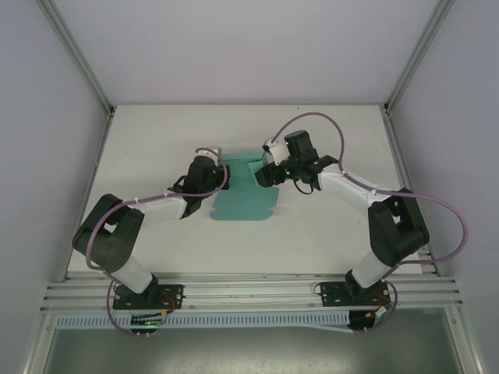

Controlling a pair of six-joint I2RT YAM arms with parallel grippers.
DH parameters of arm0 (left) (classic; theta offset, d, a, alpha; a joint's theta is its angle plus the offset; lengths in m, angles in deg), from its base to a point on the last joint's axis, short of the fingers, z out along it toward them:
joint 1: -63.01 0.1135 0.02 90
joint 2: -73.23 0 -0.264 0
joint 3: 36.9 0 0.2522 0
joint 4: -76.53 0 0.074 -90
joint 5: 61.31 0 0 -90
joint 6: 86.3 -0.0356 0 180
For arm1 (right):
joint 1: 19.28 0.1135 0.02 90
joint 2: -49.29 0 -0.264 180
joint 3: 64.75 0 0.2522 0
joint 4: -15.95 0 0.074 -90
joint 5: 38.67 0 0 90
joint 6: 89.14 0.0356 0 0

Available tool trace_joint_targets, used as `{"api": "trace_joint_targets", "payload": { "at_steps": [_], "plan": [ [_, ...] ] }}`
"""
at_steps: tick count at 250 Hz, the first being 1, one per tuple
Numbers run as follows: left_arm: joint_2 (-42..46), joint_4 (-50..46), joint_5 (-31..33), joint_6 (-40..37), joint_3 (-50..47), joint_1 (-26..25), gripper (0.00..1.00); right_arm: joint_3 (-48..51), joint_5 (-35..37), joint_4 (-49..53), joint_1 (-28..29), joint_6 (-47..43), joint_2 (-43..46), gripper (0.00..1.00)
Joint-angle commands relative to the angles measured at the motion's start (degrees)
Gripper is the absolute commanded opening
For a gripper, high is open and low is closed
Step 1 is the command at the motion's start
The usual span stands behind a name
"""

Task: Assemble paper box

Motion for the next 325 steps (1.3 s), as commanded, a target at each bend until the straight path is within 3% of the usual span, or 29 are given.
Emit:
{"api": "trace_joint_targets", "payload": {
  "at_steps": [1,48,118,162,226,250,280,325],
  "plan": [
    [0.27,0.67,-2.10,-1.09,1.27,-0.22,0.00,-0.98,9.28,-3.82,0.94,2.53,-1.54,0.59],
    [0.42,-1.03,-0.97,-1.51,2.24,-0.59,0.00,-0.41,21.64,-8.16,2.66,5.63,-3.15,0.28],
    [1.65,-3.79,4.53,-0.03,2.86,-1.80,0.00,-3.17,51.98,-3.95,5.34,13.93,-6.78,0.00],
    [2.14,-5.01,6.87,1.35,2.79,-1.98,0.00,-6.36,70.21,5.50,5.66,21.95,-10.04,0.00],
    [2.45,-8.51,9.87,2.23,3.86,-2.07,0.00,-6.53,83.35,4.72,5.69,16.76,-12.40,0.00],
    [2.39,-8.91,10.12,2.91,3.89,-2.04,0.00,-8.64,89.59,9.22,5.72,20.63,-13.96,0.08],
    [1.76,-9.74,10.51,2.89,4.31,-2.03,0.00,-11.57,90.58,17.16,5.49,30.87,-15.13,0.05],
    [1.29,-11.97,11.52,3.30,5.35,-2.06,0.00,-14.02,90.34,17.63,5.43,30.97,-17.94,0.02]
  ]
}}
